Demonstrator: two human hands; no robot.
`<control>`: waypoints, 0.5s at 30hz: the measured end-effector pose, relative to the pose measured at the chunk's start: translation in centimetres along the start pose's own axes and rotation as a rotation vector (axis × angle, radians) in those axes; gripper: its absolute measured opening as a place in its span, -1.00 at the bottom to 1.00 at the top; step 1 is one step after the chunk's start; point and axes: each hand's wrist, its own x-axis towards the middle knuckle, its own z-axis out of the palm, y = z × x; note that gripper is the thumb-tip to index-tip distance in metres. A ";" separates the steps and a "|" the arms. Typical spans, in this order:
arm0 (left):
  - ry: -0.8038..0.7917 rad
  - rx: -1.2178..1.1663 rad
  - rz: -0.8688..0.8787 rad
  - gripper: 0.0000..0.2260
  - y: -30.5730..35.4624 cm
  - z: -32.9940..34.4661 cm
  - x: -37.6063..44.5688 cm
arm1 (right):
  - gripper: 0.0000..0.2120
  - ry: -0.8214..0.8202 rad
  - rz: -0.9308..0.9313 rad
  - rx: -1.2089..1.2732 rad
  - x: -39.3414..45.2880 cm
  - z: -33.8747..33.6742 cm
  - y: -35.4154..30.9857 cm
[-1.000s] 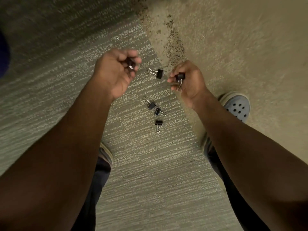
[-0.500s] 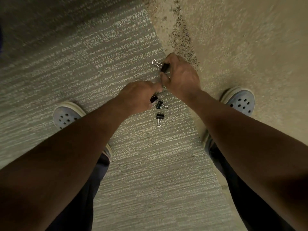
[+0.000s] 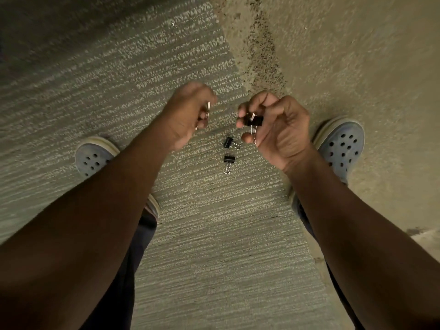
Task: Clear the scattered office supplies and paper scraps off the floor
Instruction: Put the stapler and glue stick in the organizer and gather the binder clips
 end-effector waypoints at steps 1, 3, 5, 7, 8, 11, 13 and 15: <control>-0.041 -0.191 -0.002 -0.97 0.6 -0.3 -0.3 | -0.87 0.050 0.025 -0.056 0.0 0.0 0.3; -0.141 -0.390 0.041 -0.94 1.7 -0.8 -1.0 | -0.77 0.192 0.053 -0.299 0.3 -0.2 1.2; -0.221 -0.456 0.090 -0.90 2.5 -1.1 -1.5 | -0.68 0.306 -0.020 -0.755 0.7 -0.8 2.7; -0.257 -0.479 0.126 -0.84 3.2 -1.3 -1.8 | -0.68 0.357 -0.011 -1.278 1.1 -1.9 4.7; -0.262 -0.481 0.146 -0.82 3.5 -1.5 -1.8 | -0.68 0.373 0.041 -1.471 1.0 -2.2 5.7; -0.221 -0.409 0.176 -0.90 4.0 -1.7 -1.3 | -0.57 0.431 0.161 -1.667 0.2 -3.2 8.7; -0.092 -0.101 0.176 -0.87 3.6 -1.5 -0.9 | -0.48 0.489 0.206 -1.658 -0.5 -3.5 10.4; 0.019 0.477 0.301 -0.81 2.2 -0.9 -0.6 | -0.46 0.524 0.236 -1.649 -0.9 -3.4 11.6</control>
